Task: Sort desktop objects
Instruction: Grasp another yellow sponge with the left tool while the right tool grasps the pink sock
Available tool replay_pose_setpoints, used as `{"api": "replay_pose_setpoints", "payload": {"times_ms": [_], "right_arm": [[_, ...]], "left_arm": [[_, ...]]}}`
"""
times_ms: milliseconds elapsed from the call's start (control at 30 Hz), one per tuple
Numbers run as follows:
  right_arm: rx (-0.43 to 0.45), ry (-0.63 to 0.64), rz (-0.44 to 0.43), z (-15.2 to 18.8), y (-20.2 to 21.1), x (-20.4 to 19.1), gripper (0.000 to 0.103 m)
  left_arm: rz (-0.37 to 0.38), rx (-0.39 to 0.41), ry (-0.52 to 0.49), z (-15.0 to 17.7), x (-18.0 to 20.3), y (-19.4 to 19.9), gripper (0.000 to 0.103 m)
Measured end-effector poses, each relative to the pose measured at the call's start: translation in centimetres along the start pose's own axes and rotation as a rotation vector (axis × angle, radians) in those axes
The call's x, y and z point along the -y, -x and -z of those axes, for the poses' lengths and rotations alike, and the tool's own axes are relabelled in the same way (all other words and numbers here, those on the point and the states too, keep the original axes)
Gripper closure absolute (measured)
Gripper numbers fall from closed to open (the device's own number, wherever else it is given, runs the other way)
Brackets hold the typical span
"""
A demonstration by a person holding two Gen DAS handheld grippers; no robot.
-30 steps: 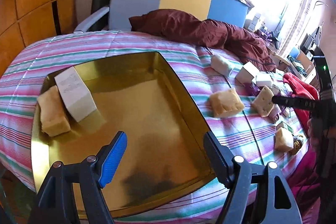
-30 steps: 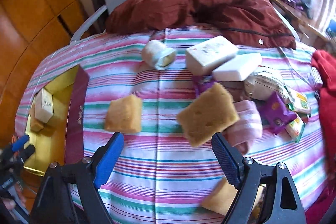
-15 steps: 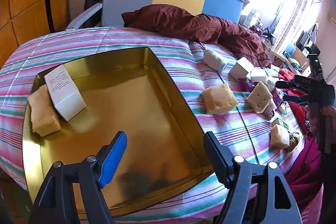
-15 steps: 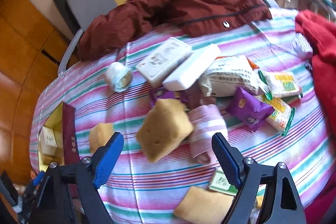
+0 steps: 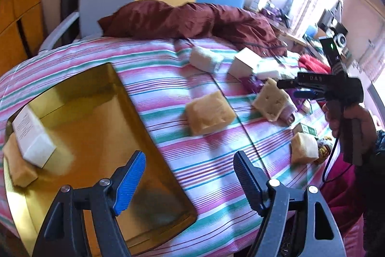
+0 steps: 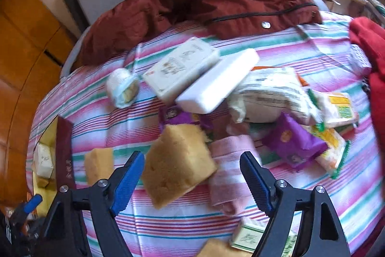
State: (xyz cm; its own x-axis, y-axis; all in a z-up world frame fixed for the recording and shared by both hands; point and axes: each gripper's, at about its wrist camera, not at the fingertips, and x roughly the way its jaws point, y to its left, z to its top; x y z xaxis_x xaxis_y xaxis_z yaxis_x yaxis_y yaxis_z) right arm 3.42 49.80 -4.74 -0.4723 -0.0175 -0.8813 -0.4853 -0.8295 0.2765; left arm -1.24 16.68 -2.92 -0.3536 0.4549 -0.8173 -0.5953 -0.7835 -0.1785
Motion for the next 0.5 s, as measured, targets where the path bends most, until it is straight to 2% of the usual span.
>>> {"api": "replay_pose_setpoints", "payload": {"times_ms": [167,400,500], "right_arm": [[-0.035,-0.054,0.034,0.0,-0.2,1.3,0.021],[0.013,-0.092,0.025,-0.4,1.0,2.7,0.021],[0.008,-0.087,0.086,-0.4,1.0,3.2,0.024]], "left_arm": [[0.015,-0.040,-0.057,-1.5,2.3,-2.5,0.026],[0.018,-0.109,-0.043,-4.0,3.3,-6.6,0.025],[0.000,-0.134,-0.030,-4.6,3.6,-8.2,0.021]]}}
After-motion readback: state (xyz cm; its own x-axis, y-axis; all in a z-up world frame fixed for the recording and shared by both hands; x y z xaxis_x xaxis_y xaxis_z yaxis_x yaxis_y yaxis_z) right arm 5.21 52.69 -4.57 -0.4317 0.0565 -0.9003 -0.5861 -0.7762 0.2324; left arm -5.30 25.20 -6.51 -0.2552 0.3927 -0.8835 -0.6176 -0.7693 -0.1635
